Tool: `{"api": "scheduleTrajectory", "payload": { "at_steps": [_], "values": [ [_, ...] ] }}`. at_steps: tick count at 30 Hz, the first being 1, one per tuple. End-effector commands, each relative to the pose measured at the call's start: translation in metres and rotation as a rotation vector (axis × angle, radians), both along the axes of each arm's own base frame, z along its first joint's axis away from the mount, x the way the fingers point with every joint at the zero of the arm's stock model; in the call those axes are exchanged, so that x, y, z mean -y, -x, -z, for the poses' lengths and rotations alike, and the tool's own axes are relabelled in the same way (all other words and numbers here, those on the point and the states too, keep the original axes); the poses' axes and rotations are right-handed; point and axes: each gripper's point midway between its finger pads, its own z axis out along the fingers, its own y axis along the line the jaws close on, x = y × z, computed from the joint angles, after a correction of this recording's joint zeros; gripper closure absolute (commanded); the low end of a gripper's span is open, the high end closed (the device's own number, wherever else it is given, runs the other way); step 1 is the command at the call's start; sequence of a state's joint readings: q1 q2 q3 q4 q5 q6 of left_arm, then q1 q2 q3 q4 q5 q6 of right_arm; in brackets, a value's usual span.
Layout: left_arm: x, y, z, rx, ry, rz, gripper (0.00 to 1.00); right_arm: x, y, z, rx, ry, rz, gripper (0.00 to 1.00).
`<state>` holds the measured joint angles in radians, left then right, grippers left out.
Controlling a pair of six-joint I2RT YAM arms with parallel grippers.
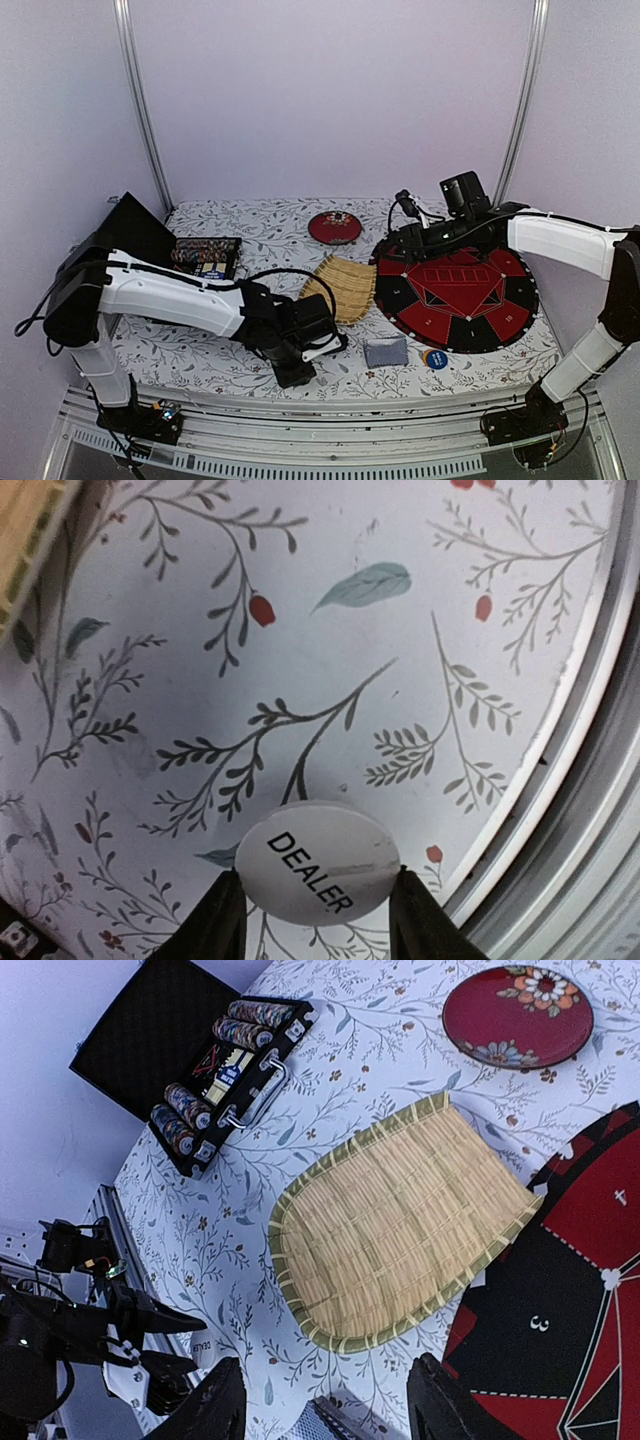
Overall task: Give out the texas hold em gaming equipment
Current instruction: Pick up the dealer button from the center of the board, then pass from the left arm to the right
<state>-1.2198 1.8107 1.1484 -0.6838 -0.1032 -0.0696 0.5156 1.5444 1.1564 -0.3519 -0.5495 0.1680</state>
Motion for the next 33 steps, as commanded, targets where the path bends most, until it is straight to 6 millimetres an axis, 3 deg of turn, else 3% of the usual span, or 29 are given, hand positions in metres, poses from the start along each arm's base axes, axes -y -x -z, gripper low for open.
{"api": "scheduleTrajectory", "payload": {
  "at_steps": [1,4,10,14,23,33],
  "values": [
    [0.013,-0.009,-0.037,0.080,0.100,0.025,0.67,-0.011,0.024,0.007,-0.127,-0.060,-0.042,0.43],
    [0.016,-0.013,-0.050,0.110,0.124,0.030,0.67,-0.028,0.039,0.015,-0.209,-0.123,-0.098,0.44],
    [0.021,-0.029,-0.091,0.218,0.177,0.022,0.66,-0.073,0.068,0.010,-0.315,-0.276,-0.261,0.45],
    [0.024,-0.039,-0.110,0.272,0.204,0.014,0.66,-0.091,0.077,0.015,-0.371,-0.325,-0.319,0.48],
    [0.022,-0.054,-0.114,0.314,0.188,-0.004,0.65,-0.119,0.105,0.028,-0.473,-0.354,-0.432,0.51],
    [0.024,-0.065,-0.123,0.352,0.211,-0.021,0.66,-0.135,0.116,0.049,-0.535,-0.350,-0.469,0.54]
  ]
}}
